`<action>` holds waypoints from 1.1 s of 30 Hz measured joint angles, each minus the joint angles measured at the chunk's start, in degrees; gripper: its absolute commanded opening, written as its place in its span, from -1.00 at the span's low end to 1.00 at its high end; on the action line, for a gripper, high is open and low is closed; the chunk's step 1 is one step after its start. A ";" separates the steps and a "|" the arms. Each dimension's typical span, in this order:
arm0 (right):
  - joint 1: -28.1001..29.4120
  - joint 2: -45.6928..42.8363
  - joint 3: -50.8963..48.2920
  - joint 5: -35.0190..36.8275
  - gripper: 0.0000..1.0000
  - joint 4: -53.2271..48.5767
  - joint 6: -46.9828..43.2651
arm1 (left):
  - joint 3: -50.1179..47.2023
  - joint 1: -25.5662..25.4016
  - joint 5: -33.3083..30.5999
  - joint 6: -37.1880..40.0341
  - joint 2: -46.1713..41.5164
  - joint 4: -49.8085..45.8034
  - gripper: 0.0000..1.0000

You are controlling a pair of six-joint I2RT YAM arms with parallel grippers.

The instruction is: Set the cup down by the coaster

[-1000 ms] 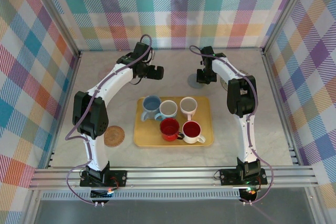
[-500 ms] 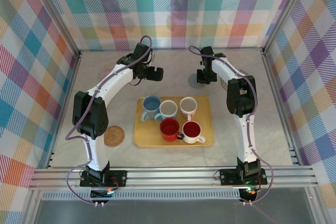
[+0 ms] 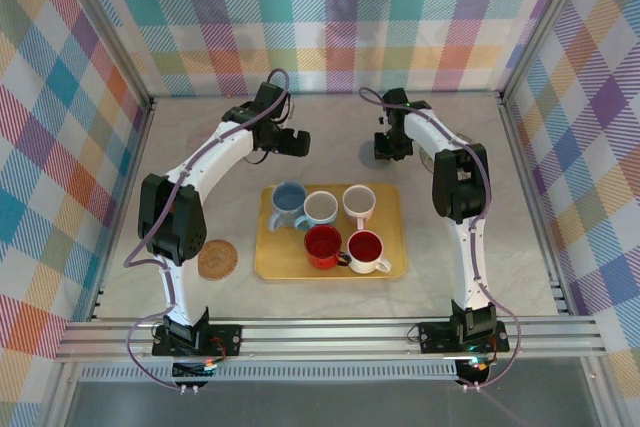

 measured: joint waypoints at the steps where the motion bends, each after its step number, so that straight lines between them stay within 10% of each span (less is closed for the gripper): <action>1: 0.00 -0.11 0.00 -0.44 -0.36 0.00 -0.48 | 0.72 0.00 0.00 0.00 0.00 -0.37 0.99; 7: 0.00 -2.82 0.00 -2.62 -0.18 -0.22 -2.19 | 4.85 0.00 0.04 0.00 0.00 -1.16 0.99; 19: -0.04 -21.59 -9.44 -19.12 0.98 6.19 -1.66 | 20.15 1.95 1.95 -0.26 2.91 -10.27 0.99; 33: 0.09 -38.66 -29.94 -33.64 0.98 22.43 1.57 | 21.73 9.75 -2.62 -1.99 2.95 -16.48 0.99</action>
